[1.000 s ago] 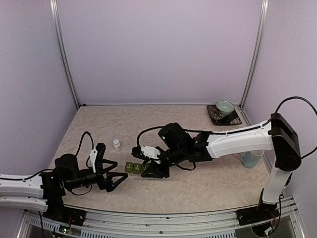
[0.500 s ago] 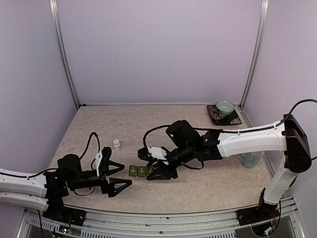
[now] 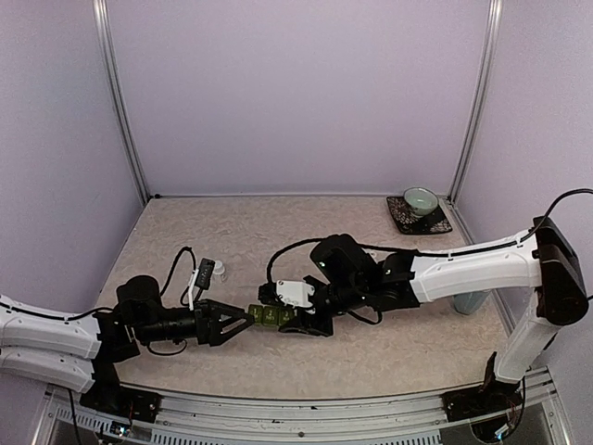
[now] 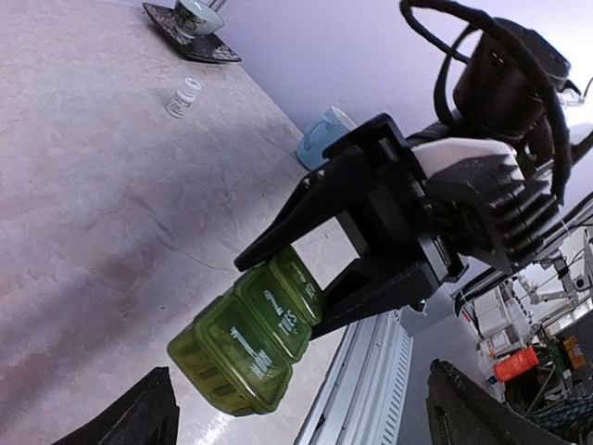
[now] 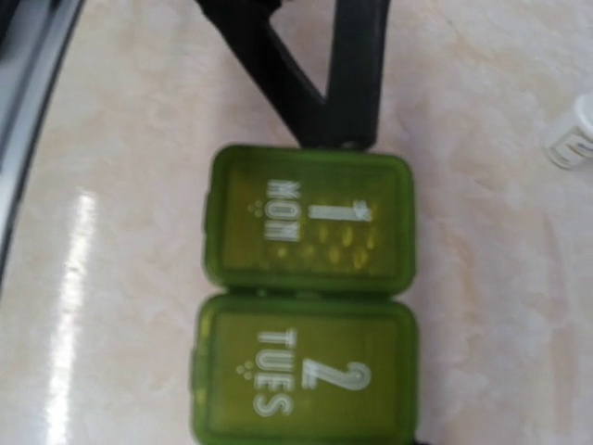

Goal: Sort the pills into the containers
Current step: Pass from the right arm to the left

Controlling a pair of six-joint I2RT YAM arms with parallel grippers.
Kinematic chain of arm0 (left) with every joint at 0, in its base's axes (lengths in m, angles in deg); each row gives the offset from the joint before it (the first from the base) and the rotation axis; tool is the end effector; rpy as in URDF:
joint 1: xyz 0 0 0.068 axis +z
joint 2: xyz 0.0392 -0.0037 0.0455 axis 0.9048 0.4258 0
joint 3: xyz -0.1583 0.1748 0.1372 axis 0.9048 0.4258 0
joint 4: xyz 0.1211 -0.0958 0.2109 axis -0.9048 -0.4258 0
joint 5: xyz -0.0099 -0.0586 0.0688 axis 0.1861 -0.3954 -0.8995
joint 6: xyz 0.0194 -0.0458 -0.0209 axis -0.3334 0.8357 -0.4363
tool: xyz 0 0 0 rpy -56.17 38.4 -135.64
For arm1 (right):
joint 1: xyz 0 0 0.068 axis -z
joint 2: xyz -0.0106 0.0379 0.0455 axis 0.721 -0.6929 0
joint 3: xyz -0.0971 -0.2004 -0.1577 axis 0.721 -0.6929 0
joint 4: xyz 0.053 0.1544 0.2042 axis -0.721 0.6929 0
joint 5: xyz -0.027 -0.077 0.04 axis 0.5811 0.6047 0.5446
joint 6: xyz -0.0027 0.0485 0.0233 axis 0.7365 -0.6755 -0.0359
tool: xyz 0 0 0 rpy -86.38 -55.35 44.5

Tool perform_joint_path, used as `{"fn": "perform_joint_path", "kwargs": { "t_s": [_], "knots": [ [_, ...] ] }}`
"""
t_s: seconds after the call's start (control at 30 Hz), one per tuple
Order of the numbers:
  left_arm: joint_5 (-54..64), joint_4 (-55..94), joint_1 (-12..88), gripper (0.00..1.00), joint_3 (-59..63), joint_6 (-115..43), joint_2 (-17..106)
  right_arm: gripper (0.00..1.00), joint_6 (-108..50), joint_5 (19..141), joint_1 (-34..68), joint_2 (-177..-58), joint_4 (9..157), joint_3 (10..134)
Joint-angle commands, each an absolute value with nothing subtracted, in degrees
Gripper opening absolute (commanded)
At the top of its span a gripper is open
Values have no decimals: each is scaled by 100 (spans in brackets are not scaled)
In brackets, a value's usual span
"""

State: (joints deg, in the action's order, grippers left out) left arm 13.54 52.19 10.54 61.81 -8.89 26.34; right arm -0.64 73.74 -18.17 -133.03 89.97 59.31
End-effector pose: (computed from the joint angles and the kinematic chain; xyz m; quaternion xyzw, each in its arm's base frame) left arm 0.1088 -0.1687 0.1864 0.1931 0.7391 -0.5381 0.3561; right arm 0.1524 0.3362 0.2203 -0.6523 0.6254 0.2521 0.3462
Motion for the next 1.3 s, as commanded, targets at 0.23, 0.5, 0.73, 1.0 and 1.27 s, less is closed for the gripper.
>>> {"fn": "perform_joint_path", "kwargs": {
  "t_s": [0.23,0.5,0.73,1.0,1.27],
  "knots": [
    [2125,5541,1600,77,5720,382,3515,24,150,8137,-2051,-12983,8689,5865],
    [2254,5609,1611,61,5522,339,3754,24,214,8358,-2136,-13059,8765,5927],
    [2351,5811,1620,35,5548,397,3898,24,215,8449,-2161,-13080,8748,5935],
    [2323,5859,1620,26,5566,426,3920,45,91,8650,-2187,-13155,8739,6012],
    [2115,5896,1675,25,5711,448,3755,73,-282,8479,-2184,-13098,8653,6023]
  ]
}}
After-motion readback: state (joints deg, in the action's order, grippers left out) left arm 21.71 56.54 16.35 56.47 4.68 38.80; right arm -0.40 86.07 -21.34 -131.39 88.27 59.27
